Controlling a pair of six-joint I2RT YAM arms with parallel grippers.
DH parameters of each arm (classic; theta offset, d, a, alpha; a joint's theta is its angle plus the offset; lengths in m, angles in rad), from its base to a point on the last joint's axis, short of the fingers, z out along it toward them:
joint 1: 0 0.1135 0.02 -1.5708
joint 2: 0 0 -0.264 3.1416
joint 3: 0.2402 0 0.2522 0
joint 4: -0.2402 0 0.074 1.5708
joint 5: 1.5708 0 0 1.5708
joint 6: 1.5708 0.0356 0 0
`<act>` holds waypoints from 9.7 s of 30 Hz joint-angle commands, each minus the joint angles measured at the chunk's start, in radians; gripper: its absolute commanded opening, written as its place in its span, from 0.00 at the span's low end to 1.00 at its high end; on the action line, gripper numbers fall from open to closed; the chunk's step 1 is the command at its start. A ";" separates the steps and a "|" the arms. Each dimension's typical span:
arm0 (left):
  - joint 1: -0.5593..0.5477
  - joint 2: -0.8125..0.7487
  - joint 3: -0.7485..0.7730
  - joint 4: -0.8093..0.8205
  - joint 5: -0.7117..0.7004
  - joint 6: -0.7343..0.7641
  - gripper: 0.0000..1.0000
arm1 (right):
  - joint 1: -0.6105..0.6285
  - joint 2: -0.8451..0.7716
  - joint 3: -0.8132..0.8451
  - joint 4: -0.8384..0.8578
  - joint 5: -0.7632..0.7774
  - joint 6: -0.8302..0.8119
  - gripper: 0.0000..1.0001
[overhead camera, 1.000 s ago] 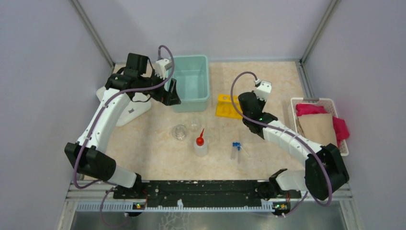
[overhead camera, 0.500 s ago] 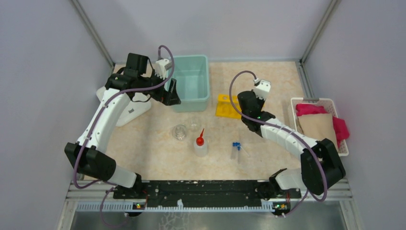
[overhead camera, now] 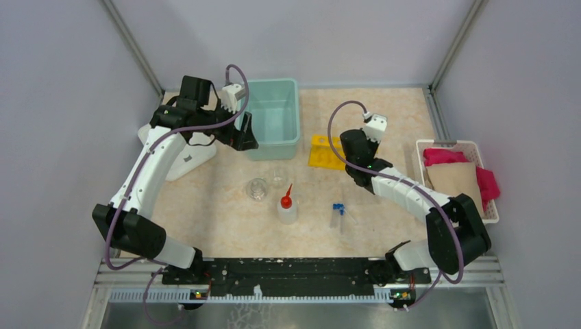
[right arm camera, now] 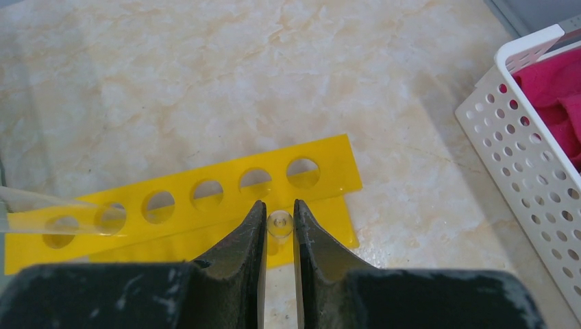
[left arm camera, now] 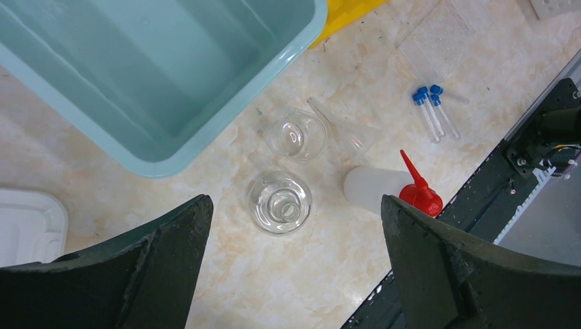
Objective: Organize the chemistry lab equipment
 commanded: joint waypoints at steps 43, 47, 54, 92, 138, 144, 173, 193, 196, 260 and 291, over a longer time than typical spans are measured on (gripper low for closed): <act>0.012 0.012 0.023 0.003 0.010 0.012 0.99 | -0.002 0.032 0.032 -0.022 -0.059 0.030 0.00; 0.013 0.013 0.025 0.003 0.009 0.012 0.99 | -0.002 0.035 0.017 -0.007 -0.103 0.040 0.23; 0.013 0.009 0.023 0.001 0.006 0.011 0.99 | -0.002 0.000 0.053 -0.071 -0.147 0.059 0.58; 0.021 -0.047 0.016 -0.003 0.026 -0.018 0.99 | 0.216 -0.192 -0.127 -0.651 -0.496 0.292 0.32; 0.021 -0.067 0.036 -0.003 0.040 0.012 0.99 | 0.216 -0.244 -0.021 -0.602 -0.605 0.255 0.00; 0.021 -0.114 -0.004 0.046 0.140 0.012 0.99 | 0.217 -0.295 0.168 -0.592 -0.679 0.233 0.00; 0.001 -0.159 -0.170 0.219 0.455 -0.068 0.81 | 0.426 0.115 0.664 -0.084 -0.725 0.354 0.00; 0.001 -0.162 -0.179 0.201 0.452 -0.013 0.17 | 0.396 0.138 0.773 -0.272 -0.736 0.322 0.45; 0.001 -0.176 -0.185 0.191 0.460 0.020 0.16 | 0.350 0.181 0.856 -0.360 -0.808 0.307 0.44; 0.035 -0.120 -0.094 0.099 0.200 -0.012 0.99 | 0.274 -0.165 -0.063 -0.269 0.047 0.150 0.00; 0.057 -0.123 -0.105 0.112 0.199 -0.012 0.99 | 0.275 -0.127 -0.195 -0.145 0.071 0.215 0.00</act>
